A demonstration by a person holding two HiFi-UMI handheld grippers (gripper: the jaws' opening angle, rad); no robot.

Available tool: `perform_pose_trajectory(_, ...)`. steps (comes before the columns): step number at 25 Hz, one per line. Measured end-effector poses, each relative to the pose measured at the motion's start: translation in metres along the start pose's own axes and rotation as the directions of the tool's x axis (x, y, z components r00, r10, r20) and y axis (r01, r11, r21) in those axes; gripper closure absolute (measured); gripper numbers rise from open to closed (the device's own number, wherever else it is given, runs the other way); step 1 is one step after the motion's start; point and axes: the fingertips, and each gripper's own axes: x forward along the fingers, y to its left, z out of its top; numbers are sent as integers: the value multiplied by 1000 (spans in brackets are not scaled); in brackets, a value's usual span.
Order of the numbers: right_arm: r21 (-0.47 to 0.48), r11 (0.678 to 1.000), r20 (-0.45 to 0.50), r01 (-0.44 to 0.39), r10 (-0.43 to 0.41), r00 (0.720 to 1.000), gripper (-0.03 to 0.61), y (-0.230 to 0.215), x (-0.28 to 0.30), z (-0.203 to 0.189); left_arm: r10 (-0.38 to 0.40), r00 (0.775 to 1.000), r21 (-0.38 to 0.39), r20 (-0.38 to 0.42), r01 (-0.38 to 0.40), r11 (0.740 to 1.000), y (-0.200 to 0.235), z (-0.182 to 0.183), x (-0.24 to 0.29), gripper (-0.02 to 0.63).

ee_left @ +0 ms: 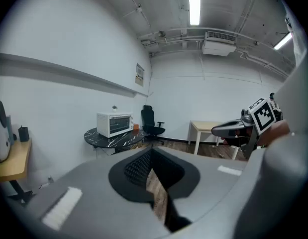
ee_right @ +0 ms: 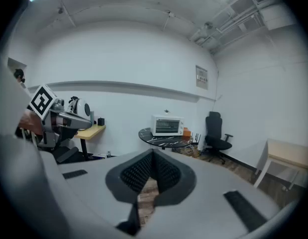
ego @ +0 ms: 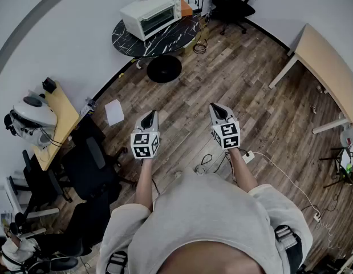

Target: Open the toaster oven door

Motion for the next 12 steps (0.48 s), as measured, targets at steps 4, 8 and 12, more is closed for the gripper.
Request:
perform_pose_trajectory(4,0,1000,-2,-4,4,1000,565,-4,-1,0,0,1000,-8,-4,0,1000,-2,1,3,603)
perform_pose_trajectory(8,-1,1000,-5,-5,5,1000,565,-4,0,0,-3,1000,-11,-10,3,1000,-3,-2,5,603)
perform_pose_trajectory(12,-2,1000,-1,-14,14,1000,565,-4,0,0,-3,1000,-12,-10,3,1000,-4,-1,7,603)
